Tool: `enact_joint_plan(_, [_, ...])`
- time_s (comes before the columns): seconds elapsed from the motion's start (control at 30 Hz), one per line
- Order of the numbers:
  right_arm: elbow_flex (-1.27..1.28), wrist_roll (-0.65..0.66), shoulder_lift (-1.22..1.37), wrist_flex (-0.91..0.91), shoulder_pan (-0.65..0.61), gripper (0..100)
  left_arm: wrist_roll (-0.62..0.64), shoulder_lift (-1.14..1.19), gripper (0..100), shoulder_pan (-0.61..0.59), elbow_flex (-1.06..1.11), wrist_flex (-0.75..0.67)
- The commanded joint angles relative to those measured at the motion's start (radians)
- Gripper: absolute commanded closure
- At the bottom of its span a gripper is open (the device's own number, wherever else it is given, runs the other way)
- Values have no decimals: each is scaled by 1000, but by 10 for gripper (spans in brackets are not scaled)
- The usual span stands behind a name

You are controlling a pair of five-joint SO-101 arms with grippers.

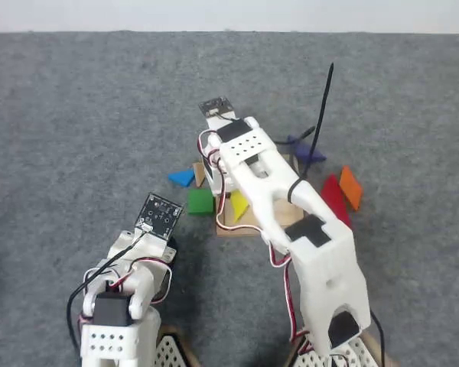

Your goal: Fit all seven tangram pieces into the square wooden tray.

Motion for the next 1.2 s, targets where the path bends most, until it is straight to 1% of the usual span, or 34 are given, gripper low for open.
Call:
enact_joint_plan(0.0, [-74,-12,-2,-7,-10,643,2,-15,863,-6,-12,6])
enact_joint_plan(0.3, [-84,-17,10,-4,-64,641,2,-15,863,-6,-12,6])
enact_joint_plan(0.67, [-89,-20,-7,-5,-81,641,2,-15,863,-6,-12,6])
enact_joint_plan(0.73, [-83,-37,-35,-2,-71,641,2,-15,863,-6,-12,6])
enact_joint_plan(0.93, [17,-60,-203,-1,-1,642,2,-15,863,-6,-12,6])
enact_joint_plan(1.03, [94,-60,-272,-22,68,644,2,-15,863,-6,-12,6])
enact_joint_plan(1.17, [206,-54,-274,-47,160,645,2,-15,863,-6,-12,6])
